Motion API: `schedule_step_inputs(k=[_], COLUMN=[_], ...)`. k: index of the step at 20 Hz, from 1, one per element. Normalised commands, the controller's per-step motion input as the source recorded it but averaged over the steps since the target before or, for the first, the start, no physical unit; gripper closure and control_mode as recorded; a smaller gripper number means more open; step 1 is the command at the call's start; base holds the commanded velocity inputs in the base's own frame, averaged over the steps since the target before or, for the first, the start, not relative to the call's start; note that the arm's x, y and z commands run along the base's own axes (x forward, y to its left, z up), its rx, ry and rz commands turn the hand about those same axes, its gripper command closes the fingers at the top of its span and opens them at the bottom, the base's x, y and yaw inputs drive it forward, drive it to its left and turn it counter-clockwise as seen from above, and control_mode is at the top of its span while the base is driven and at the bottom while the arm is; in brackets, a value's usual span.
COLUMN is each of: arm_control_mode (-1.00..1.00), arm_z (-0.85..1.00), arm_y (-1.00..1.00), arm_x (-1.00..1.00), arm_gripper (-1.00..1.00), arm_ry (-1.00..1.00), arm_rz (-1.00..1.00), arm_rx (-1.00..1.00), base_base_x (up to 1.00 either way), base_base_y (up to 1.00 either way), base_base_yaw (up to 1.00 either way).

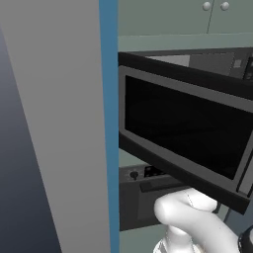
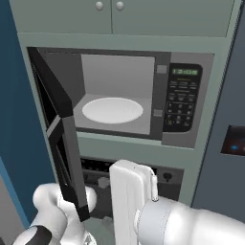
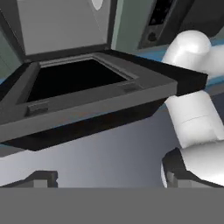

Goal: Place the sponge inside the microwave to prepare for sanitizing.

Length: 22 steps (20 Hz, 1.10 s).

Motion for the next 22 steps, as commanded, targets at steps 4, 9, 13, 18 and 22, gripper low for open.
schedule_step_inputs(k=[4, 9, 13, 18, 22], arm_control_mode=[-1.00, -1.00, -1.00, -1.00, -1.00], arm_z=[-0.53, -0.26, -0.17, -0.10, -0.02], arm_y=[0.00, 0.00, 0.00, 0.02, 0.08], arm_x=[0.68, 0.74, 0.94, 0.58, 0.26], arm_gripper=[-1.00, -1.00, -1.00, -1.00, -1.00], arm_ry=[-0.33, -0.32, -0.18, -0.06, 0.00], arm_rz=[0.33, 0.37, 0.36, 0.29, 0.11], arm_rx=[0.04, 0.10, 0.04, 0.00, 0.01], base_base_x=[0.00, 0.00, 0.00, 0.00, 0.00], base_base_y=[0.00, 0.00, 0.00, 0.00, 0.00], base_base_yaw=[0.00, 0.00, 0.00, 0.00, 0.00])
